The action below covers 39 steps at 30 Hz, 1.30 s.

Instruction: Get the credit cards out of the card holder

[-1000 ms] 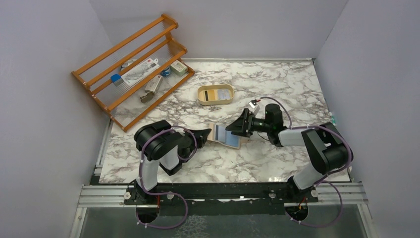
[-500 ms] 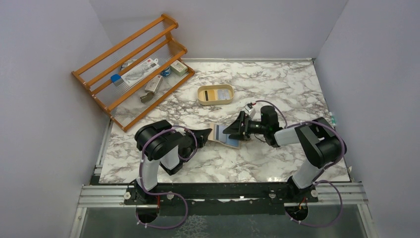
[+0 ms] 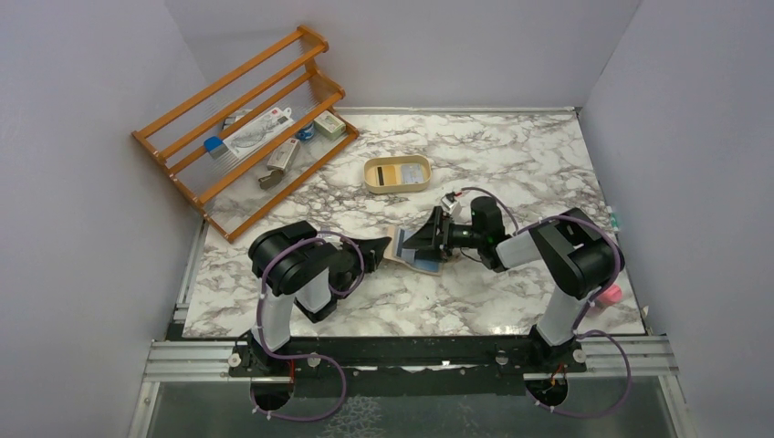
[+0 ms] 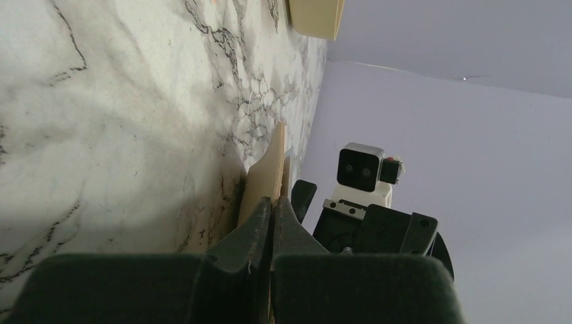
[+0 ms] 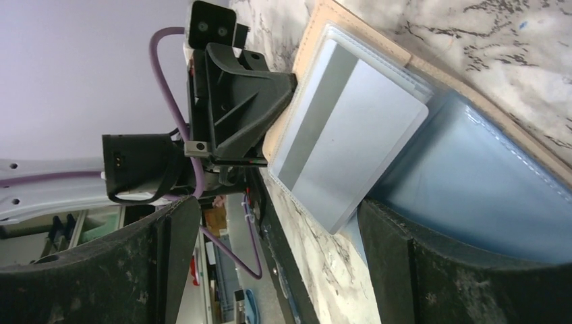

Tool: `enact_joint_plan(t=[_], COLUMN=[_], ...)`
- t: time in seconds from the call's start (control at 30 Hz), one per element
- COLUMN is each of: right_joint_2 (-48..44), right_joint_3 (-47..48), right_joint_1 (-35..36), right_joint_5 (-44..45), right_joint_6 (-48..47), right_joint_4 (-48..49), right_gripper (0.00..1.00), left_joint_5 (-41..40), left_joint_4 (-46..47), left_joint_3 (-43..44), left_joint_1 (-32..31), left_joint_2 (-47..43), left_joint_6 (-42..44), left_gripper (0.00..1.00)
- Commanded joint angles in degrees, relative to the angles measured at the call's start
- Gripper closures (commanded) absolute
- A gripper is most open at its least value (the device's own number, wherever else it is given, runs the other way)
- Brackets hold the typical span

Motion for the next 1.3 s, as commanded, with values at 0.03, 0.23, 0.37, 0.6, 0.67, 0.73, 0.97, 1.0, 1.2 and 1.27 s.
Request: enact_joint_plan(t=[0.03, 0.23, 0.37, 0.6, 0.67, 0.73, 0.97, 1.0, 1.2, 1.27], right_joint_2=[0.45, 0.17, 0.90, 3.97, 4.72, 5.36, 6.27, 6.41, 7.84, 8.08], right_joint_3=[0.82, 0.00, -0.21, -1.29, -1.09, -0.61, 2.03, 2.45, 5.23, 6.26], right_joint_1=[0.60, 0.60, 0.60, 1.08, 1.39, 1.89, 3.87, 4.13, 5.55, 6.10], right_joint_5=[-0.66, -1.01, -0.57, 0.98, 1.11, 1.27, 2.15, 2.16, 2.16, 2.25], right_joint_6=[3.20, 6.76, 9.25, 14.32, 14.99, 15.02, 12.76, 12.53, 11.98, 11.61], right_joint_4=[6.93, 13.41, 17.23, 24.33, 25.30, 25.35, 20.94, 20.50, 18.19, 17.07], right_gripper=[0.09, 0.10, 0.10, 0.11, 0.11, 0.11, 0.11, 0.11, 0.11, 0.11], left_joint_5=[-0.66, -0.55, -0.48, -0.43, -0.26, -0.04, 0.29, 0.28, 0.37, 0.37], left_joint_4=[15.47, 15.47, 15.51, 15.46, 15.44, 15.49, 15.49, 15.44, 15.44, 15.45], left_joint_3=[0.13, 0.13, 0.14, 0.34, 0.47, 0.77, 1.70, 1.71, 1.79, 1.88], left_joint_1=[-0.62, -0.73, -0.81, -1.16, -1.25, -1.41, -2.02, -2.04, -2.39, -2.45], left_joint_2=[-0.02, 0.05, -0.01, -0.16, -0.18, -0.18, -0.57, -0.57, -0.53, -0.51], left_joint_6=[0.72, 1.12, 1.75, 2.65, 2.98, 3.19, 4.21, 4.26, 4.41, 4.45], left_gripper=[1.00, 1.00, 1.00, 1.00, 1.00, 1.00, 1.00, 1.00, 1.00, 1.00])
